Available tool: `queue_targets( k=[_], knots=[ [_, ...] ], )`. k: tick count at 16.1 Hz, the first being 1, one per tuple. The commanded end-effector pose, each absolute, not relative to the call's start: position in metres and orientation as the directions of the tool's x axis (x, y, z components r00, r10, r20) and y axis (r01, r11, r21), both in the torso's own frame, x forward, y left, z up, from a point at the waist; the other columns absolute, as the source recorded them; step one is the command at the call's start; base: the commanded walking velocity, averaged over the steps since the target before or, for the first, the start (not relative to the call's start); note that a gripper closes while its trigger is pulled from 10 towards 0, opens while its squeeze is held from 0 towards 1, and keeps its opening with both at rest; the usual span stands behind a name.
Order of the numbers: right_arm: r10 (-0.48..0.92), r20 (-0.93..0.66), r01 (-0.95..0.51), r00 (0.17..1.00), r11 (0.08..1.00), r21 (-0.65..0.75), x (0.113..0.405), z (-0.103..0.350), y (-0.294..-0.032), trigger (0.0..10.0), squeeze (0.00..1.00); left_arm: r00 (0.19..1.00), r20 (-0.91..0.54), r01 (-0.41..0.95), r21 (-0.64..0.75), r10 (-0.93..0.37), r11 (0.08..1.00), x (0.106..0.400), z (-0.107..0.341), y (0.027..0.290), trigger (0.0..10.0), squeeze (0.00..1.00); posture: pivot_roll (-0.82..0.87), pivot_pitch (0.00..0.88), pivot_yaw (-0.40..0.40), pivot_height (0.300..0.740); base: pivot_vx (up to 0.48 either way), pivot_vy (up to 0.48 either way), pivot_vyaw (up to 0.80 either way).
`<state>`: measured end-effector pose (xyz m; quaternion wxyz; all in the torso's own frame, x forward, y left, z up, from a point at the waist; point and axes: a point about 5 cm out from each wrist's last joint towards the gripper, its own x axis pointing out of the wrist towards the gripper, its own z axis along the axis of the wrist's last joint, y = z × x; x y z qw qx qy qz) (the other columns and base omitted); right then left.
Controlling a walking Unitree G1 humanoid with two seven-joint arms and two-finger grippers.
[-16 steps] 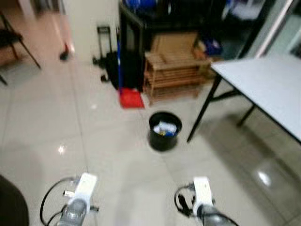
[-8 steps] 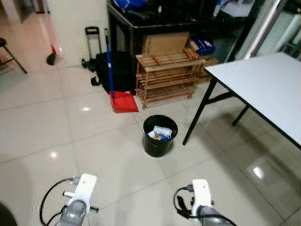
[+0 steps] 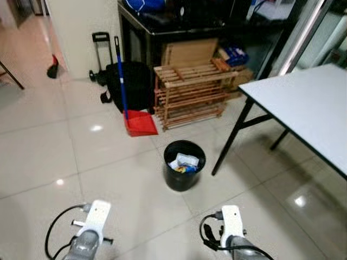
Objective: Picking trash to rubbish bin
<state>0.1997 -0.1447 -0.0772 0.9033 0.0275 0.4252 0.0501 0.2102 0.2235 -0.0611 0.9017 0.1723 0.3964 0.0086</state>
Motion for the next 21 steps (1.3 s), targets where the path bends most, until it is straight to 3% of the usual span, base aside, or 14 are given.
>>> queue_targets(
  k=[1, 4, 8, 21],
  knots=[
    [0.086, -0.773, -0.051, 0.629, 0.996, 0.069, 0.1964, -0.0786, -0.1571, 10.0, 0.0, 0.689, -0.714, 0.136, 0.298, 0.126, 0.945, 0.2109, -0.063, 0.2123, 10.0, 0.0, 0.01, 0.038, -0.066, 0.74, 0.364, 0.0, 0.0],
    [0.093, -0.777, -0.055, 0.623, 0.996, 0.075, 0.1953, -0.0793, -0.156, 10.0, 0.0, 0.687, -0.715, 0.136, 0.299, 0.127, 0.944, 0.2097, -0.0635, 0.2132, 10.0, 0.0, 0.01, 0.031, -0.065, 0.74, 0.366, 0.0, -0.14],
    [0.104, -0.78, -0.065, 0.617, 0.995, 0.081, 0.1939, -0.08, -0.1545, 10.0, 0.0, 0.686, -0.717, 0.143, 0.301, 0.125, 0.943, 0.2091, -0.0637, 0.2138, 10.0, 0.0, 0.01, 0.012, -0.063, 0.74, 0.365, 0.0, -0.8],
    [0.134, -0.766, -0.131, 0.629, 0.989, 0.065, 0.1952, -0.0788, -0.1509, 10.0, 0.0, 0.685, -0.718, 0.16, 0.309, 0.12, 0.938, 0.2084, -0.0638, 0.2152, 10.0, 0.0, 0.02, 0.0, -0.065, 0.74, 0.352, 0.0, 0.04]
  ],
)
